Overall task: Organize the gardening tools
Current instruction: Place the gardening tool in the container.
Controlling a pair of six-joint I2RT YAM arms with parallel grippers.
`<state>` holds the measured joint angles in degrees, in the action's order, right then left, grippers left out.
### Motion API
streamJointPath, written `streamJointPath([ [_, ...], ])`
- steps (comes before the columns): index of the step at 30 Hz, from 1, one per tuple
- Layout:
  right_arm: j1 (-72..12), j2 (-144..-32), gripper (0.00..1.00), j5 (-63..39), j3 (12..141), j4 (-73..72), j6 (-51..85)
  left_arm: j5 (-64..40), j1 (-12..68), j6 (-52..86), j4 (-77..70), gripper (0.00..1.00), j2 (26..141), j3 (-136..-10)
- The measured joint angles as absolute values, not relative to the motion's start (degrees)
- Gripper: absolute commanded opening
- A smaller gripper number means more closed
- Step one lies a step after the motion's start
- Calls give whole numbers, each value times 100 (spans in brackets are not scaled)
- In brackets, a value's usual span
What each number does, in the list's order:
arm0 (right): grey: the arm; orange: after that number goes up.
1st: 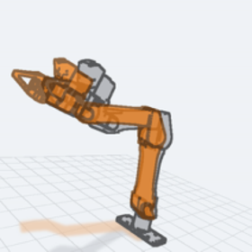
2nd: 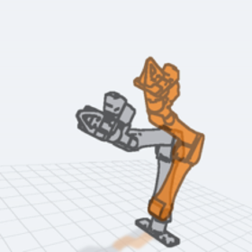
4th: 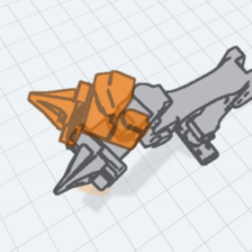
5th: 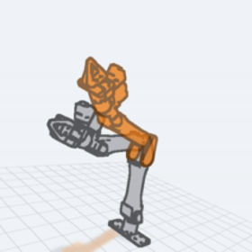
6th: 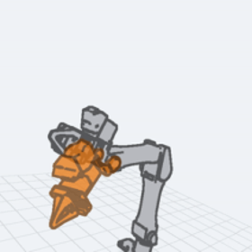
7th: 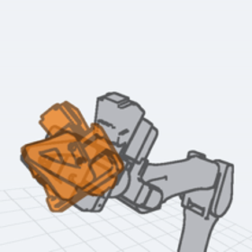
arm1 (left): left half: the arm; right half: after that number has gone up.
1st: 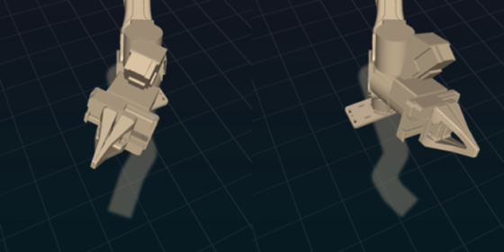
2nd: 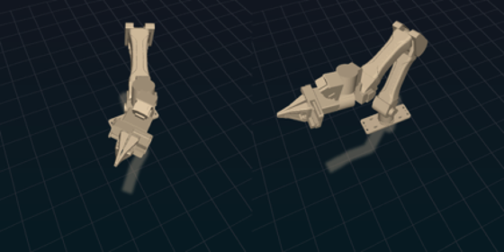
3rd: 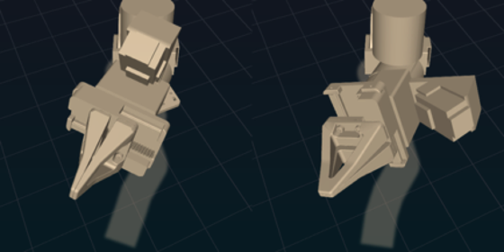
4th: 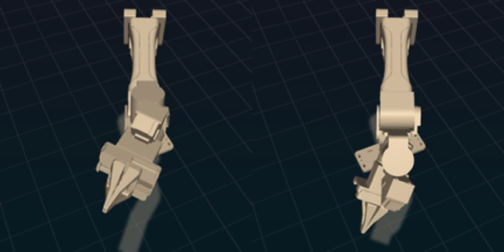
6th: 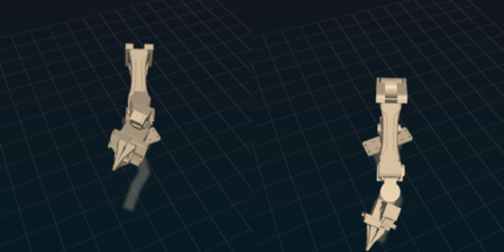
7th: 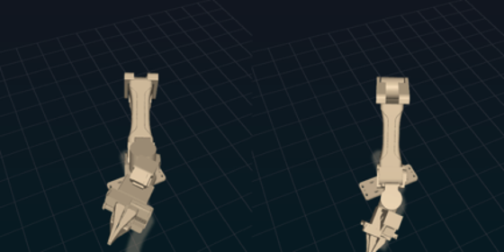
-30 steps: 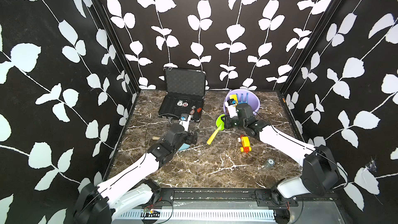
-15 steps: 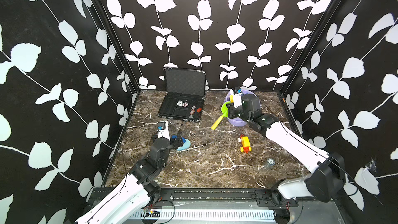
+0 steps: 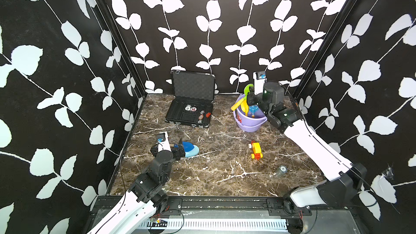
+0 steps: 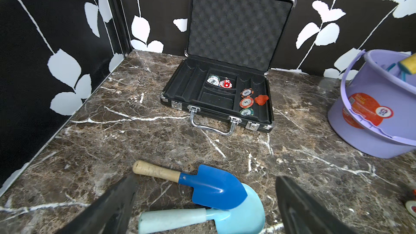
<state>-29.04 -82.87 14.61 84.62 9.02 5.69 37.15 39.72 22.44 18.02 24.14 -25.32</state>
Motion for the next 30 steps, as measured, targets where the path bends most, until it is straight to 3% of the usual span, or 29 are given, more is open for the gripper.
streamJointPath([
  [18,-2342,-8639,0,2189,8582,958,274,4001,3972,2097,1938,99,2672,-2532],
  [30,-2163,-9183,0,2126,8508,1404,301,4025,3972,2104,1929,99,3074,-2532],
])
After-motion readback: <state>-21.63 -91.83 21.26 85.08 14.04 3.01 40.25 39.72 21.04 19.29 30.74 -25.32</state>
